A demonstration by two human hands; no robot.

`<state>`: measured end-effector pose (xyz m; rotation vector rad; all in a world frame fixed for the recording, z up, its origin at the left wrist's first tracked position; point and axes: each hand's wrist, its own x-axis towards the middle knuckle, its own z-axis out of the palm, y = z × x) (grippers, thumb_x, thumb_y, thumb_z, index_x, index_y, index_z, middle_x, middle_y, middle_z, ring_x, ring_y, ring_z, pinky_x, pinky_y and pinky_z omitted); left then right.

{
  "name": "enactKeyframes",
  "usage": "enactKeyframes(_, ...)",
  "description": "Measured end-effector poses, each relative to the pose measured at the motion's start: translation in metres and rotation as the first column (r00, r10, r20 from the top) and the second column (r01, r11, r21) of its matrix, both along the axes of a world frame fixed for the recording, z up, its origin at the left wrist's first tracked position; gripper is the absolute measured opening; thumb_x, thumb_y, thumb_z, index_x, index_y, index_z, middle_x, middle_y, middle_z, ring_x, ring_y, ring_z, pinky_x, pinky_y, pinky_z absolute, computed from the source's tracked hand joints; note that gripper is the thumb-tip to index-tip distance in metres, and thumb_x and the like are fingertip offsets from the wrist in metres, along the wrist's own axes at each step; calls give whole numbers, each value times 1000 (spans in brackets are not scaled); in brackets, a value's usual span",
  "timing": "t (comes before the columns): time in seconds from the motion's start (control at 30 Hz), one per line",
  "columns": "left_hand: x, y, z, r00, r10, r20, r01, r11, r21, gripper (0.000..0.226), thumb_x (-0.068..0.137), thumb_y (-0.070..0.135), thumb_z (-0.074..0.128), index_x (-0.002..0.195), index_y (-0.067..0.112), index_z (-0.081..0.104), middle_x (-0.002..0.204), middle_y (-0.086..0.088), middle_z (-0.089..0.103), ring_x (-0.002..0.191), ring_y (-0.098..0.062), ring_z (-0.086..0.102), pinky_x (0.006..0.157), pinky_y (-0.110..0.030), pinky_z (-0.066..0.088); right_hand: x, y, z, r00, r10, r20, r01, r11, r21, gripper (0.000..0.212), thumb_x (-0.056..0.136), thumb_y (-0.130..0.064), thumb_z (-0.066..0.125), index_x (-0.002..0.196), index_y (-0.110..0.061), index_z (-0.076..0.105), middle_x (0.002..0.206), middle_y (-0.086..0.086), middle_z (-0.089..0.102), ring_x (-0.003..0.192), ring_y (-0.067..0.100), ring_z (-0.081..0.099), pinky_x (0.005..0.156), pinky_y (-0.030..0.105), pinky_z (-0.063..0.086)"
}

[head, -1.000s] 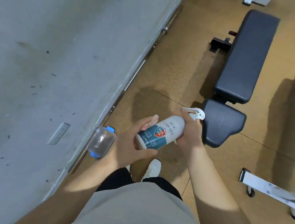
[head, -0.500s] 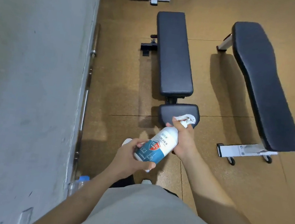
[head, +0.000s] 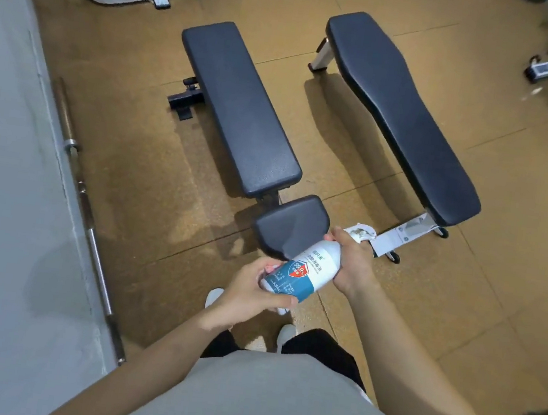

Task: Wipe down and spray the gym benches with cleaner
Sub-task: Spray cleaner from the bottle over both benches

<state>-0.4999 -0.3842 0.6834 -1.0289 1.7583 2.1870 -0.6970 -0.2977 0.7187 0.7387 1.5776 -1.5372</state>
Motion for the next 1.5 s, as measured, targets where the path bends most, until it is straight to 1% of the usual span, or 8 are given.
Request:
enactKeyframes(0.23,-37,6,-1,999,-14,40,14,1000,-1,81,56,44,93,128,32,58,124,9,68,112,-9,71,93,-37,63,-33,0,-1,997,-12,-78,11,1000,-19,44,89,-3,71,127,-7,51,90,11,69,62,20,71,65,43,61)
enactKeyframes(0.43,-77,35,-1,998,38,40,-37,999,-18,66,74,20,93,128,28,57,121,7,68,108,-9,71,80,-25,62,-82,12,-16,989,81,-126,-77,996,38,22,90,0,68,104,-7,52,79,15,65,58,21,69,57,36,57)
enactKeyframes(0.67,-162,99,-1,968,201,151,-183,975,-128,63,74,29,94,126,29,58,124,11,66,112,-7,68,91,-29,62,-170,40,-28,960,213,-180,-226,972,-56,31,92,-10,73,117,-5,55,75,11,69,57,21,70,58,37,58)
enactKeyframes(0.77,-200,138,7,945,281,169,-248,949,-196,65,73,27,95,126,29,57,124,14,66,111,-4,68,87,-25,62,-212,61,-25,942,294,-161,-307,950,-61,24,96,-27,68,106,-6,60,72,15,71,55,22,69,51,33,57)
enactKeyframes(0.93,-243,182,26,887,414,205,-365,900,-238,69,71,23,96,127,28,56,120,15,67,107,-5,69,88,-26,62,-253,80,-23,904,396,-161,-408,911,-53,18,98,-24,63,91,-8,60,59,5,71,56,25,70,67,44,59)
enactKeyframes(1.07,-260,208,36,864,459,208,-410,880,-241,64,73,24,95,124,27,56,115,10,67,103,-8,70,80,-23,62,-265,89,-14,859,488,-152,-506,856,-109,20,95,-14,68,111,-6,58,69,8,74,60,25,74,54,37,59)
enactKeyframes(1.33,-258,226,40,837,543,62,-524,830,-192,57,73,17,94,119,22,61,115,1,72,100,-3,73,81,-24,62,-264,101,14,719,628,-297,-687,707,-170,34,86,-4,76,115,-9,58,105,15,71,83,32,75,74,47,63)
enactKeyframes(1.5,-256,221,43,880,475,27,-462,867,-184,59,77,24,92,122,30,55,121,14,65,105,0,69,80,-19,61,-255,95,40,721,589,-365,-647,761,-50,24,93,-4,69,108,-12,52,96,15,68,70,27,75,64,43,63)
